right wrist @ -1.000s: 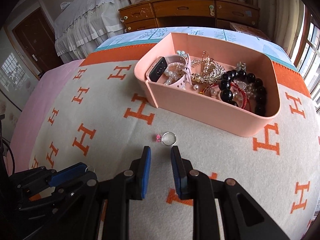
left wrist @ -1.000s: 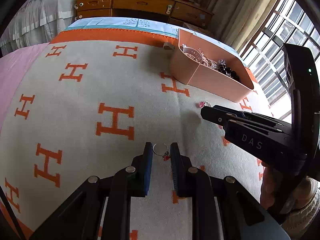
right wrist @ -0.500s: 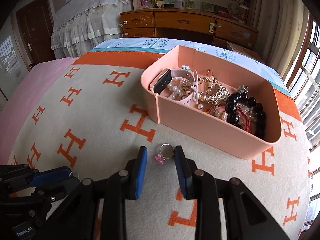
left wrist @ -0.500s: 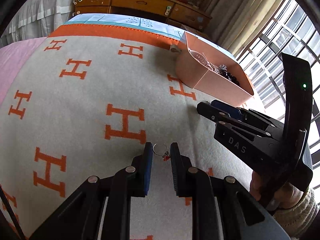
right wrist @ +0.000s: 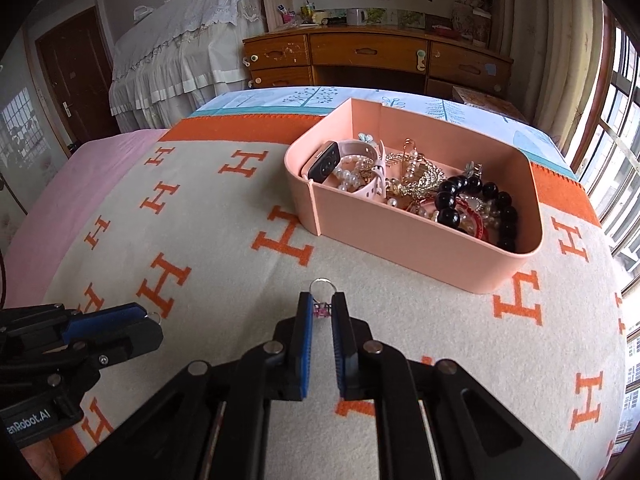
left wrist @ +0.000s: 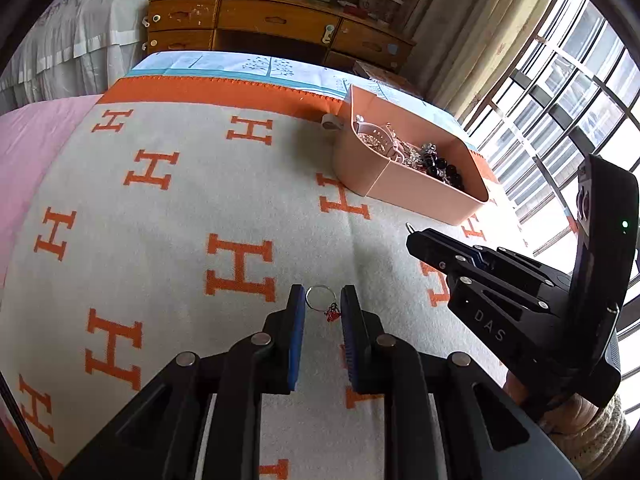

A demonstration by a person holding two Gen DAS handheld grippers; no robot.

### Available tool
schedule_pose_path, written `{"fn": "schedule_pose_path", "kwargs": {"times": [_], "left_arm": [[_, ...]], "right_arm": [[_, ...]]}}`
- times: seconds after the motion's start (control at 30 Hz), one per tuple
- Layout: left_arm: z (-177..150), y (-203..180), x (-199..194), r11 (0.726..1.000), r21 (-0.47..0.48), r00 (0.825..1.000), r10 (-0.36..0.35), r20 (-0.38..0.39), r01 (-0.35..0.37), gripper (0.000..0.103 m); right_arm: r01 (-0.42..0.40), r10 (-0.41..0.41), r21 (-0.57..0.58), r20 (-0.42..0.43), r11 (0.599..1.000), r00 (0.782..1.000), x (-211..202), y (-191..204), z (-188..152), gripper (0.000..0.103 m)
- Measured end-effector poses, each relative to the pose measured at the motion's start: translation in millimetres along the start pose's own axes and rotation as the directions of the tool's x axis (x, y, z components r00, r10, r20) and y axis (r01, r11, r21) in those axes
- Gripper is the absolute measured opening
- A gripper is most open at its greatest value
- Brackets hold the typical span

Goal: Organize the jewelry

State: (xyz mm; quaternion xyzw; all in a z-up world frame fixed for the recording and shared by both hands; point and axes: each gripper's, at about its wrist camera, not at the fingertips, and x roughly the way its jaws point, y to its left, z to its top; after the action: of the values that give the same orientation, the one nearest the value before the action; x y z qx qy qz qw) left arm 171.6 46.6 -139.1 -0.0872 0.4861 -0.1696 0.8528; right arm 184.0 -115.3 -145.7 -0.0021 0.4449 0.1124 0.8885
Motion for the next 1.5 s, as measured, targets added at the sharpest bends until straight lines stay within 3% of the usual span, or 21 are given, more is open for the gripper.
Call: {"fn": "schedule_pose_path", "kwargs": {"times": [0.2,0.33,0.43,0.53,0.7,0.73,0.77,0.8,0.87,0.97,1.07,1.3,1.5], "left_arm": [[44.0,-40.3,-28.1,0.996,0.086,0.999,-0.028,0.047,0.024,0.016],[88.9,-78.3,-42.3,0.988,0.147,0.995,-0.060,0.076,0.048,0.016],[120.3,-108.5,-43.9,0.981,0.193,0.993,-0.046,0.111,0.024,0.016],[145.2,-134.1,-31.1,0.975,0.222,0.993,-0.032,0.112,0.006,0.016],[162.4,-157.1,7.6,0.968,0.247,0.998,0.018,0.060,-0.032,0.016],[162.9,-159.4,14.2,0.967,0.252,0.998,0.034,0.052,-0.046,0.021],[162.1,-160.5,20.2,0.965,0.255,0.998,0.052,0.046,-0.062,0.032],[159.0,-159.6,24.4,0.962,0.259,0.996,0.079,0.051,-0.090,0.035],[156.5,-157.1,29.3,0.952,0.269,0.989,0.131,0.071,-0.145,0.054],[156.8,-146.3,29.6,0.957,0.243,0.986,0.146,0.076,-0.161,0.079],[158.1,-137.2,24.6,0.964,0.217,0.987,0.140,0.078,-0.154,0.083],[149.9,-130.7,-2.2,0.959,0.209,0.978,0.172,0.115,-0.193,0.089],[126.0,-132.1,-47.5,0.942,0.222,0.957,0.208,0.200,-0.252,0.089]], "right_arm": [[-0.041,0.041,0.004,0.124,0.999,0.991,-64.0,-18.7,17.4,0.009],[-0.049,0.044,0.019,0.213,0.999,0.976,-105.9,-40.5,43.4,0.009],[-0.039,0.029,0.031,0.272,0.999,0.962,-128.2,-57.7,66.0,0.009],[-0.031,0.017,0.043,0.296,0.999,0.955,-133.8,-73.9,84.5,0.009],[-0.040,0.022,0.074,0.232,0.996,0.972,-103.6,-98.3,99.9,0.010],[-0.033,0.015,0.083,0.210,0.996,0.978,-95.7,-102.0,100.4,0.010],[-0.033,0.016,0.090,0.186,0.995,0.982,-87.6,-105.1,100.7,0.010],[-0.033,0.017,0.098,0.162,0.995,0.987,-79.5,-108.3,100.4,0.011],[-0.026,0.011,0.117,0.132,0.993,0.991,-67.8,-113.4,96.8,0.011],[-0.033,0.017,0.136,0.114,0.990,0.993,-59.9,-121.6,93.4,0.013],[-0.045,0.027,0.157,0.116,0.987,0.993,-60.3,-126.7,88.4,0.022],[-0.047,0.024,0.165,0.138,0.985,0.990,-79.2,-120.8,79.7,0.022],[-0.062,0.037,0.147,0.167,0.987,0.985,-110.6,-100.4,68.4,0.023]]}}
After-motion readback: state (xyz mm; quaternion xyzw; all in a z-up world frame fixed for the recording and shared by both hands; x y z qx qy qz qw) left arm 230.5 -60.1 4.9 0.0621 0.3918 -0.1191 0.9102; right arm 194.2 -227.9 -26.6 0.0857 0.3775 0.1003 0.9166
